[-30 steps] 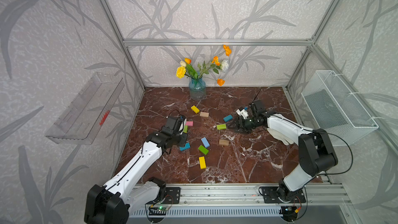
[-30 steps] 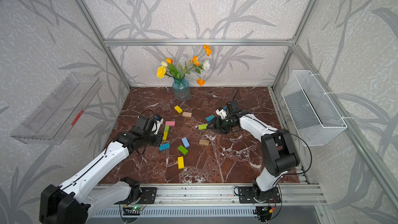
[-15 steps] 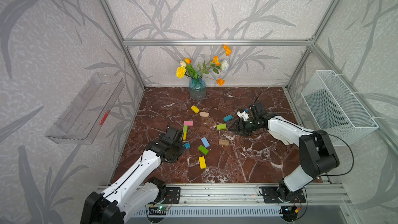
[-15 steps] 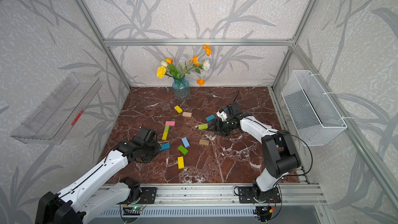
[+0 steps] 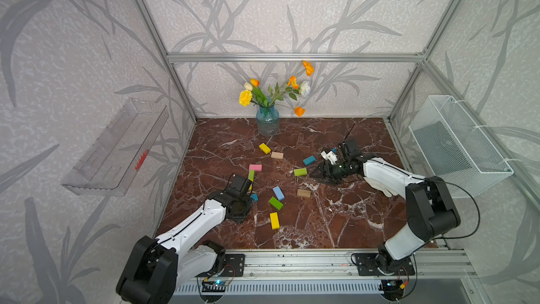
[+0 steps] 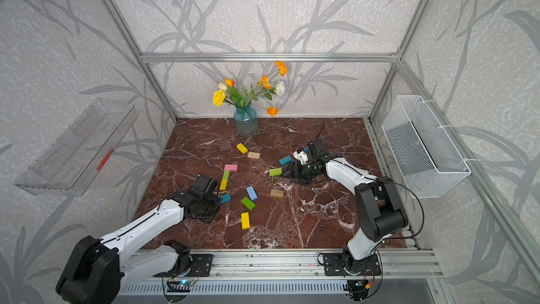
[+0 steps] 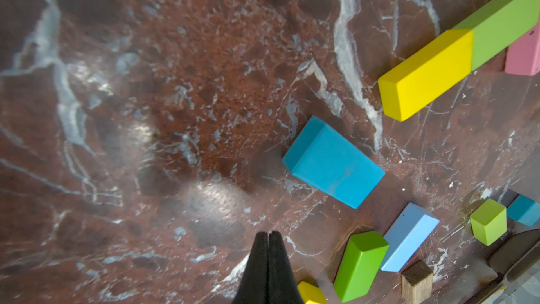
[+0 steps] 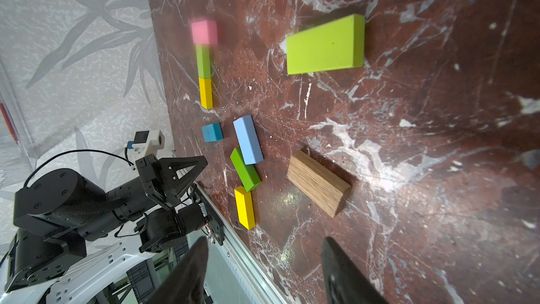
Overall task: Assemble the letter c with building blocks
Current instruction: Adjust the building block at the center of the board.
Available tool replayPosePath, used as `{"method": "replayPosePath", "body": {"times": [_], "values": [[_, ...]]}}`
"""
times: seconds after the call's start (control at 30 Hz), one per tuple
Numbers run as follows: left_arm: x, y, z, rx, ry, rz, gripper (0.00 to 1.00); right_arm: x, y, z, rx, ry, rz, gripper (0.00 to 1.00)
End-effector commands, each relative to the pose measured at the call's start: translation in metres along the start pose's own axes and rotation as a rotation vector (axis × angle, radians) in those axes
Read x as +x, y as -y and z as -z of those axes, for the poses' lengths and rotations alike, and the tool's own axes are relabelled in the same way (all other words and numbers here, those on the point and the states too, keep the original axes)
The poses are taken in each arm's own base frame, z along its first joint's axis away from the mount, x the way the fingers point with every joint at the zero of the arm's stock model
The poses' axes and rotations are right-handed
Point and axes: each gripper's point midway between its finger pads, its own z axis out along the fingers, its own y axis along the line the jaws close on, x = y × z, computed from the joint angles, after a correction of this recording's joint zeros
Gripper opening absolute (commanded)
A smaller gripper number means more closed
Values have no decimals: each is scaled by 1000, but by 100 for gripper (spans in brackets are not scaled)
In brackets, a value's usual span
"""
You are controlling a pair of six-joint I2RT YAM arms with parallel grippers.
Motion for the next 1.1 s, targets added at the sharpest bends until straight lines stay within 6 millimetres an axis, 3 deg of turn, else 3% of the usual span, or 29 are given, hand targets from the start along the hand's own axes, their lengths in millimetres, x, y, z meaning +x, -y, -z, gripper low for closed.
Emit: {"method": "replayPosePath", "body": {"times": [0.0, 0.67, 1.07], "values": [[-2, 12, -3, 50, 12, 16, 0, 2, -9, 4, -20, 2, 34, 61], [-6, 14, -27, 5, -4, 21, 0, -1, -11, 9, -32, 4, 30, 61], [-20, 6, -22, -56, 38, 6, 0, -1, -12, 11, -34, 6, 29, 61]]}}
